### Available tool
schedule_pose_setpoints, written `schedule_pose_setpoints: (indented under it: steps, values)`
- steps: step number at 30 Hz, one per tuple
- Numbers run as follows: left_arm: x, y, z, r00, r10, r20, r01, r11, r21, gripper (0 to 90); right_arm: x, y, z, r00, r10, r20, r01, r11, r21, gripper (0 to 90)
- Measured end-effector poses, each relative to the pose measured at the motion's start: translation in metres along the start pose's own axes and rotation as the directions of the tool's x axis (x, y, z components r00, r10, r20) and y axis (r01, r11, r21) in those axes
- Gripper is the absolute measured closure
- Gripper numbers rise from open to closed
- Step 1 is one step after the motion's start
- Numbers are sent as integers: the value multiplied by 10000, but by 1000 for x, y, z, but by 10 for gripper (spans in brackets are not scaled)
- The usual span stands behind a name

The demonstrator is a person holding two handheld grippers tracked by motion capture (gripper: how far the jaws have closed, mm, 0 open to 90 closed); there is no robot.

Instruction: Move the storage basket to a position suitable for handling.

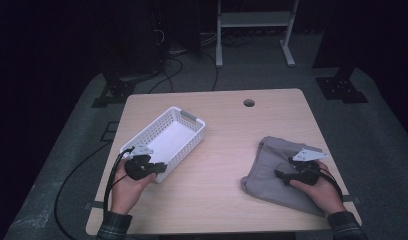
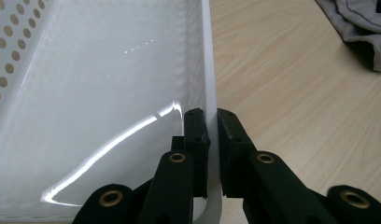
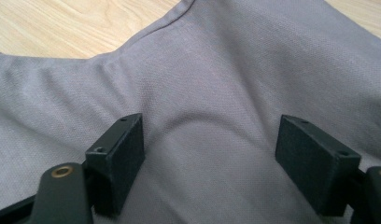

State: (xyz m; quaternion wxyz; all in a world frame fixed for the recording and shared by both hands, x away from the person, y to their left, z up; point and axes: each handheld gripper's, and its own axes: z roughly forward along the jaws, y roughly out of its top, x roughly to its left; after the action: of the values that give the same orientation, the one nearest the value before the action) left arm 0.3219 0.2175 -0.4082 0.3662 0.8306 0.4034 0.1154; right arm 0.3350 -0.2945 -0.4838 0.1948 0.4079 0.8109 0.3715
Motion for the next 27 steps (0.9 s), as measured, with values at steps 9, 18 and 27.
schedule_pose_setpoints:
  steps: [9,18,27]
  values:
    - [-4,-2,9,9997,176,192,-181,9994,288,804,0,0,0,10000,-4,-1,4,10000,-1,224]
    - [-6,9,0,9974,504,507,-491,9984,-273,562,0,0,0,10000,31,-19,-31,10000,2,224]
    - [27,28,-18,9992,304,-251,-330,9934,-1099,520,0,0,0,10000,18,-17,-18,10000,-4,224]
